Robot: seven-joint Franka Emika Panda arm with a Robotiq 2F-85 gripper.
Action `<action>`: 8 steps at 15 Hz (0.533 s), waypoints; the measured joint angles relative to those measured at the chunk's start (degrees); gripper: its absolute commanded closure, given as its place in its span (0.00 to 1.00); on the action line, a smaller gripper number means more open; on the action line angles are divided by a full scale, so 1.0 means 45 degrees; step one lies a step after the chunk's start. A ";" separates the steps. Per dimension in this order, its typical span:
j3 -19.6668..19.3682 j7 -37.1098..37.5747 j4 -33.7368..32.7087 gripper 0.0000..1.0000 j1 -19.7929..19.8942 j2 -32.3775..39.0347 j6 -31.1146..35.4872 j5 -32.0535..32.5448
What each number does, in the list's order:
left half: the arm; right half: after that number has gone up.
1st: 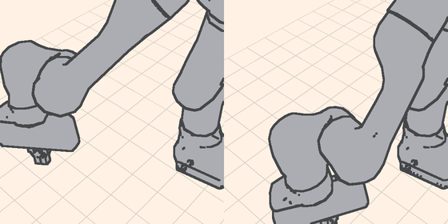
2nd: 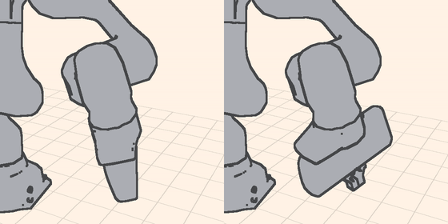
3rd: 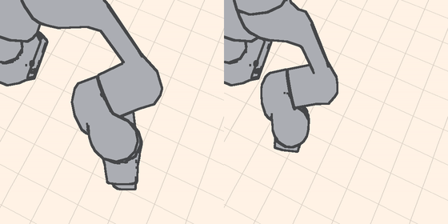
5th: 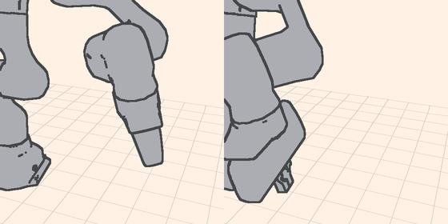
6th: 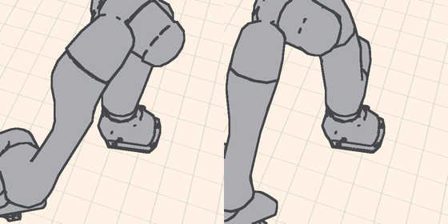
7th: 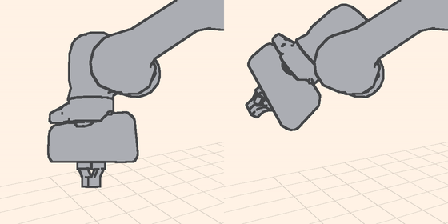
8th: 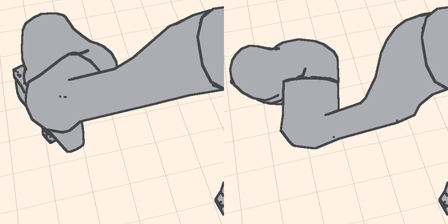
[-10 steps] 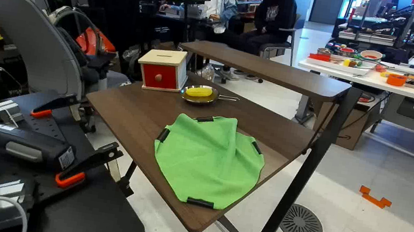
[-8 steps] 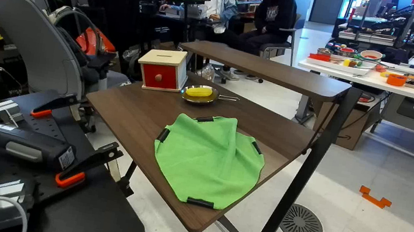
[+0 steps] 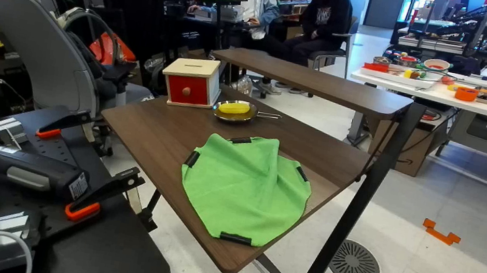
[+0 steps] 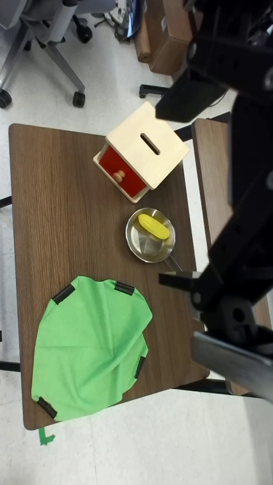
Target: Remove the corn from the silver pan.
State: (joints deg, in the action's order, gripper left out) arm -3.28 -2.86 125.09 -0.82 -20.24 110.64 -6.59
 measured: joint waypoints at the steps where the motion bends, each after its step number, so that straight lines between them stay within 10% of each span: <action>1: 0.0174 0.0283 0.0039 0.00 -0.0001 0.0186 0.0464 0.0048; 8: 0.1995 0.3429 0.0260 0.00 -0.0201 0.2970 0.5056 0.1280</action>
State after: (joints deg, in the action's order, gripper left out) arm 5.69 12.57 126.26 -1.73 -6.88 133.39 -0.83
